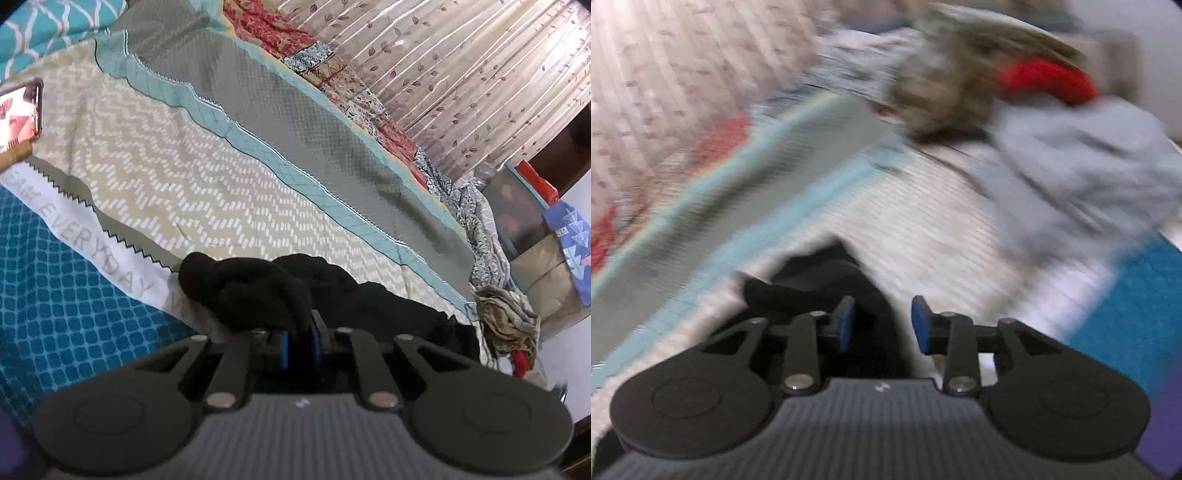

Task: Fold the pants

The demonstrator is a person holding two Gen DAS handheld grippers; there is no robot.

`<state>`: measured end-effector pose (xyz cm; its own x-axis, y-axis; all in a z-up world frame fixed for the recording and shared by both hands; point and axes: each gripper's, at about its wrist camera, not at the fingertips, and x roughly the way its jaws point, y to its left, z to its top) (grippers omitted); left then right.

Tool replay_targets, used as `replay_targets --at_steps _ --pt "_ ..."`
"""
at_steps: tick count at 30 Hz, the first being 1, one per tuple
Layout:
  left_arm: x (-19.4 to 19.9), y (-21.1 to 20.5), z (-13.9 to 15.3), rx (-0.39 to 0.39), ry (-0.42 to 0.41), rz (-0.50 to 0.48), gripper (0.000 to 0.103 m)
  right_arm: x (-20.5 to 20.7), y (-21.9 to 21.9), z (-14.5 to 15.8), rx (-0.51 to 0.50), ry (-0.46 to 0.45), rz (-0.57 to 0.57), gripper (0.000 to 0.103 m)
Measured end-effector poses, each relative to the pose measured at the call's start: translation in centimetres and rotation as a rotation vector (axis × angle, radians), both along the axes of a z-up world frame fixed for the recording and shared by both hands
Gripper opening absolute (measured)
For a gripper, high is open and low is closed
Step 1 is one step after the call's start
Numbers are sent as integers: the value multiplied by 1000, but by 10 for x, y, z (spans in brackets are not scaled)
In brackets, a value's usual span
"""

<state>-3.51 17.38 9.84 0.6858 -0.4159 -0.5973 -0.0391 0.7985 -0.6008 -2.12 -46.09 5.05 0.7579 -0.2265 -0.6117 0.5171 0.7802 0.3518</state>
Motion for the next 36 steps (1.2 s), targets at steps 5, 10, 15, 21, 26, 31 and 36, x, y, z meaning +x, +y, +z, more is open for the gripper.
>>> replay_targets --at_steps 5,10,15,21,26,31,36 --pt "5 5 1 -16 5 3 11 -41 -6 -9 66 -10 -72 52" --pt "23 -1 13 22 -13 -17 11 -21 14 -4 92 -76 74 91" --pt "73 -10 41 103 -40 -46 10 66 52 -20 -26 132 227 13" --pt "139 -3 156 94 -235 12 10 126 57 84 109 -220 194 12" --pt "106 15 218 48 -430 57 10 108 31 139 269 -539 175 14" --pt "64 25 166 41 -348 78 10 75 25 94 303 -501 175 42" --pt "39 31 35 65 -4 101 10 30 27 -6 221 -107 59 53"
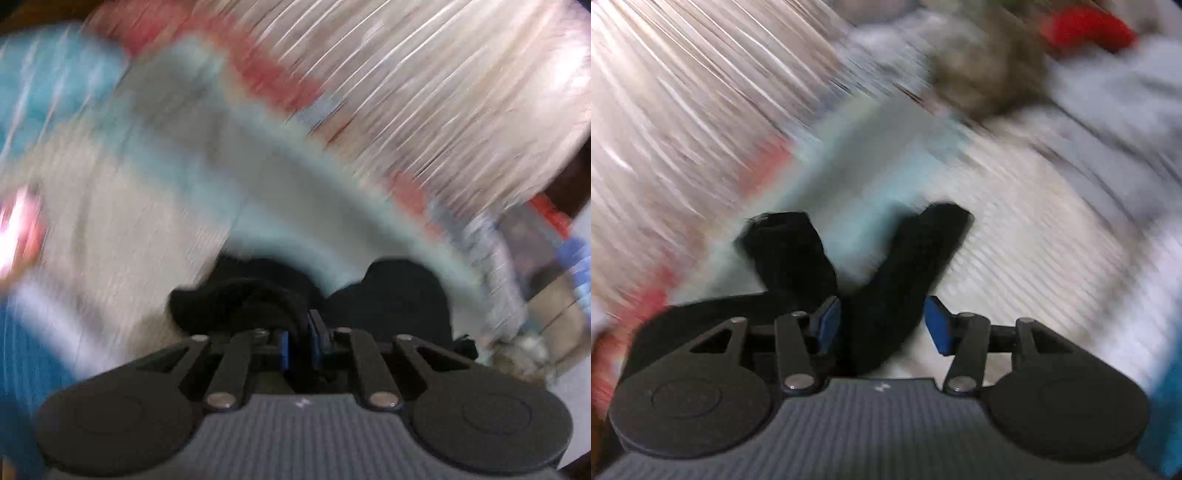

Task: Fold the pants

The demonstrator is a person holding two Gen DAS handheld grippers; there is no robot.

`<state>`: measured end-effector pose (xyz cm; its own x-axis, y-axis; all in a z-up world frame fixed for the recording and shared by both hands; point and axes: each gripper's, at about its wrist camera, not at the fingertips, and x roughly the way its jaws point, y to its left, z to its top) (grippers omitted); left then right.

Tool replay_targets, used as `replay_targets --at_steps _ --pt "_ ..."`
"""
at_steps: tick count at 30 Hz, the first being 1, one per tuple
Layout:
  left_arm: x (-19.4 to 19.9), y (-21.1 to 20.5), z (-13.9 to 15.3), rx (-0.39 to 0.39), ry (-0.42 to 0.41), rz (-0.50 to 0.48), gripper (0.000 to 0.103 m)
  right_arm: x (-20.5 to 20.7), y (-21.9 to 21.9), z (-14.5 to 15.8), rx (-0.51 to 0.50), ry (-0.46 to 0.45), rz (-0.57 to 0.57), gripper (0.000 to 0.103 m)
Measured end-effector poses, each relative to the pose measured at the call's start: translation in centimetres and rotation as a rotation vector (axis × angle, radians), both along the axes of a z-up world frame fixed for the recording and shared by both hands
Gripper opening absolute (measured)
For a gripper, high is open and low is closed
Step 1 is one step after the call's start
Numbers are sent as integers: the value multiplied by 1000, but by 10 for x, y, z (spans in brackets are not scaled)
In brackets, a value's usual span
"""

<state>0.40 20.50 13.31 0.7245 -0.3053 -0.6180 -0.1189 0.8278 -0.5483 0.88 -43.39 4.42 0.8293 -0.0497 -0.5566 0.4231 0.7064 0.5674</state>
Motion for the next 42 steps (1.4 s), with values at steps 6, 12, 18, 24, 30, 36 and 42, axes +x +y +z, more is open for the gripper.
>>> replay_targets --at_steps 6,12,18,24,30,36,42 --pt "-19 19 -65 -128 156 96 10 -22 16 -3 -122 26 57 51" --pt "-10 19 -52 -108 134 100 11 71 52 25 -321 -23 229 56" --pt "-15 15 -52 -84 146 106 11 176 109 16 -522 83 379 72" --pt "-17 12 -49 -66 149 115 11 223 124 -6 -610 275 407 10" --pt "-14 17 -44 -67 127 115 11 157 48 61 -385 12 207 8" --pt "-24 20 -46 -116 106 72 11 10 -51 99 -237 -171 -23 8" --pt "-33 -3 -73 -61 168 -18 11 -106 -96 31 -116 -50 -169 8"
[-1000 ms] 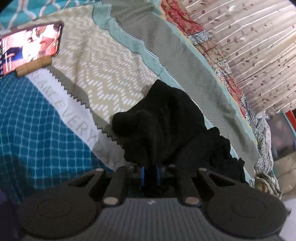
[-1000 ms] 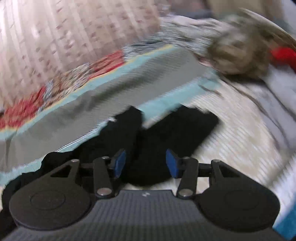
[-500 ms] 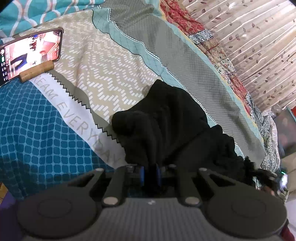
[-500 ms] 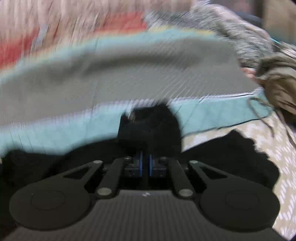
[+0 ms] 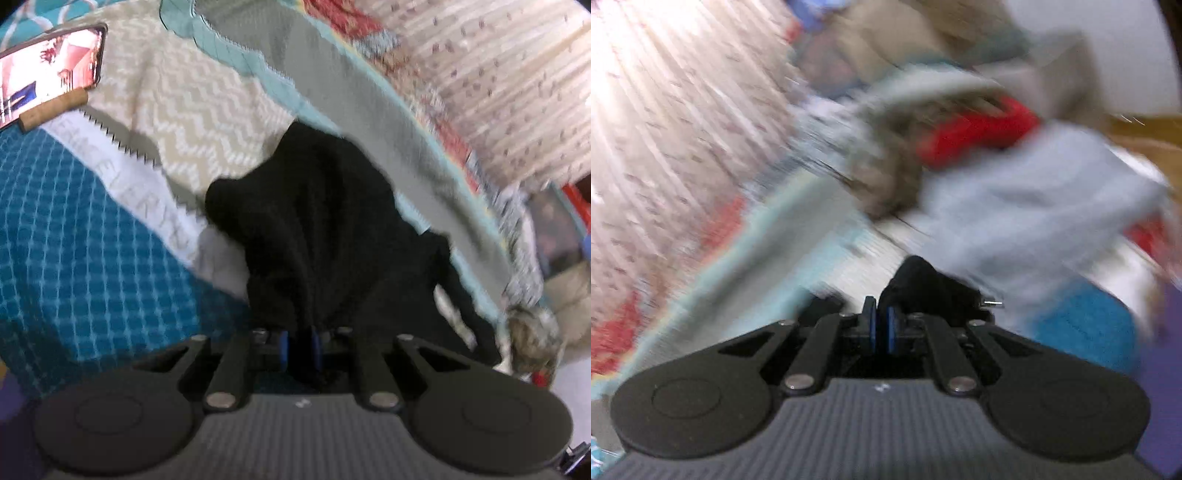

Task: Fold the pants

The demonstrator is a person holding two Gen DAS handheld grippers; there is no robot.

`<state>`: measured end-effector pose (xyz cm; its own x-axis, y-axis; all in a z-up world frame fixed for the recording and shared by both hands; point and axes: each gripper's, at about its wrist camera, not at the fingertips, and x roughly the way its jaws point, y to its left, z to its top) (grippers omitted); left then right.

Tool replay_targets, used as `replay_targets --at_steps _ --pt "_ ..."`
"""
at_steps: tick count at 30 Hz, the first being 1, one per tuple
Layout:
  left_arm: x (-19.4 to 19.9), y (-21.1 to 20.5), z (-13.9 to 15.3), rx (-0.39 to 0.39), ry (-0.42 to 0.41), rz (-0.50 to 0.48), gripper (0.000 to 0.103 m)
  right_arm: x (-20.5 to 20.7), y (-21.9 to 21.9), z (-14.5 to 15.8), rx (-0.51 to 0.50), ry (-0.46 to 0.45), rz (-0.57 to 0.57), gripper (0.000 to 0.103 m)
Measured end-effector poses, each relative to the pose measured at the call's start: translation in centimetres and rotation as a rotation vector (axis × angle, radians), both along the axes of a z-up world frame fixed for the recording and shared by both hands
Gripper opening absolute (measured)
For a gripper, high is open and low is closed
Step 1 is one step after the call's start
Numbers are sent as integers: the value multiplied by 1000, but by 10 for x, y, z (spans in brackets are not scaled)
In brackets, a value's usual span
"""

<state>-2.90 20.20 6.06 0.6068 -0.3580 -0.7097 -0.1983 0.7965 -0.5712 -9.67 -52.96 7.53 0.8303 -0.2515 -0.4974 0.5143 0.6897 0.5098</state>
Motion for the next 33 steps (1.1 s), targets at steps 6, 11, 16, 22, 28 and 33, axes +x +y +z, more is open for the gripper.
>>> replay_targets --at_steps 6,11,16,22,28,33 --pt "-10 -6 -18 100 67 -24 27 -39 7 -58 30 177 -119 47" --pt "-43 21 8 131 -2 29 40 -57 8 -43 -24 155 -281 56" --pt "-42 62 45 163 -98 161 45 -29 42 -6 -198 74 -169 55" --pt "67 40 72 281 -168 101 65 61 62 12 -88 21 76 55" --pt "193 -6 43 326 -117 20 96 185 77 14 -80 103 172 55" --pt "259 -19 0 260 25 31 97 274 78 -3 -91 256 192 57"
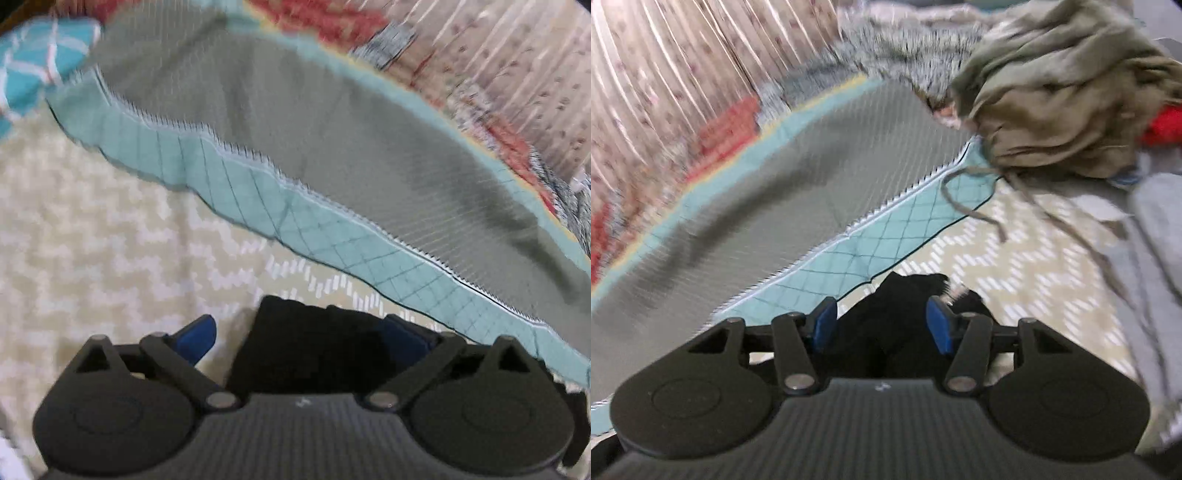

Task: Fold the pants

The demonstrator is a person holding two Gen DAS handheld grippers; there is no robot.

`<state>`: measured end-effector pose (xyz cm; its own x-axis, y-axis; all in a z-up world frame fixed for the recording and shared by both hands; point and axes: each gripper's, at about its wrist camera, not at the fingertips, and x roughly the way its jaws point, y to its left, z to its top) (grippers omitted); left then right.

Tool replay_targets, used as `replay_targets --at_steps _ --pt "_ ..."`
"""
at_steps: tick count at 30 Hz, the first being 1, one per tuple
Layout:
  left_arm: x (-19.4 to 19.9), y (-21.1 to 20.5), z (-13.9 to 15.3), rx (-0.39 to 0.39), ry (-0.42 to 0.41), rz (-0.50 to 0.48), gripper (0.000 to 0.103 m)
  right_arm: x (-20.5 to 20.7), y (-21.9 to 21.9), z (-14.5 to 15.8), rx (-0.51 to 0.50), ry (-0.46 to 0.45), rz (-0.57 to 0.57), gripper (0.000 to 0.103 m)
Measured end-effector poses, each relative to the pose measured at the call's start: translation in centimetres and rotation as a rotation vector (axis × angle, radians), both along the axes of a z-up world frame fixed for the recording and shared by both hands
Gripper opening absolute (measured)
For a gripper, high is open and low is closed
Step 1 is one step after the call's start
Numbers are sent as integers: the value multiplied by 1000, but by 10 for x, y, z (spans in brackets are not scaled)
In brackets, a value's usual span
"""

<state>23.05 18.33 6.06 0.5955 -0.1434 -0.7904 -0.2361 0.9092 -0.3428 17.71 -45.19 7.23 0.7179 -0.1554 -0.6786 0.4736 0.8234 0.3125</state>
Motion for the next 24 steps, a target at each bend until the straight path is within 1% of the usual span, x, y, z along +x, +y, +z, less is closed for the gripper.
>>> replay_targets --at_steps 1,2,3,4,5,6,7,8,9,10,11,12,14,15,17,19,21,23,24 --pt "4 -1 -7 -26 13 -5 89 13 0 -7 17 36 -11 59" --pt "8 -4 -13 -42 32 -15 79 23 0 -14 47 67 -15 59" --pt "11 -10 -18 -35 47 -24 71 33 -1 -22 66 94 -26 62" --pt "15 -16 -23 -16 60 -38 57 41 1 -30 68 119 -46 68" --pt "16 -22 -29 3 71 -52 56 48 4 -38 61 140 -66 70" --pt "15 -27 -30 31 67 -55 55 52 11 -42 35 139 -79 69" --pt "13 -32 -29 57 54 -62 53 57 18 -43 -23 144 -85 57" --pt "9 -35 -26 74 42 -74 50 63 28 -43 -100 177 -86 41" --pt "6 -36 -23 77 34 -79 48 67 37 -43 -177 201 -68 11" --pt "3 -34 -18 69 26 -79 45 69 39 -41 -195 203 -38 9" --pt "-1 -30 -11 51 13 -73 43 67 36 -37 -188 194 -41 9" --pt "-5 -22 -1 30 -7 -67 42 63 31 -28 -171 162 -50 8" --pt "-18 -9 18 -20 -62 -49 39 48 19 -1 -131 39 -73 8" --pt "-27 0 28 -59 -95 -38 39 34 11 16 -90 -47 -82 8" --pt "-47 14 46 -102 -148 -22 35 0 -5 47 -10 -207 -92 8" --pt "-62 24 57 -120 -182 -15 35 -46 -23 74 40 -346 -105 8" --pt "-84 36 60 -142 -196 -7 35 -98 -39 85 57 -456 -121 8" --pt "-104 44 55 -153 -181 3 35 -143 -54 81 63 -496 -165 8" --pt "-110 47 51 -154 -168 6 35 -169 -63 72 63 -487 -207 5"
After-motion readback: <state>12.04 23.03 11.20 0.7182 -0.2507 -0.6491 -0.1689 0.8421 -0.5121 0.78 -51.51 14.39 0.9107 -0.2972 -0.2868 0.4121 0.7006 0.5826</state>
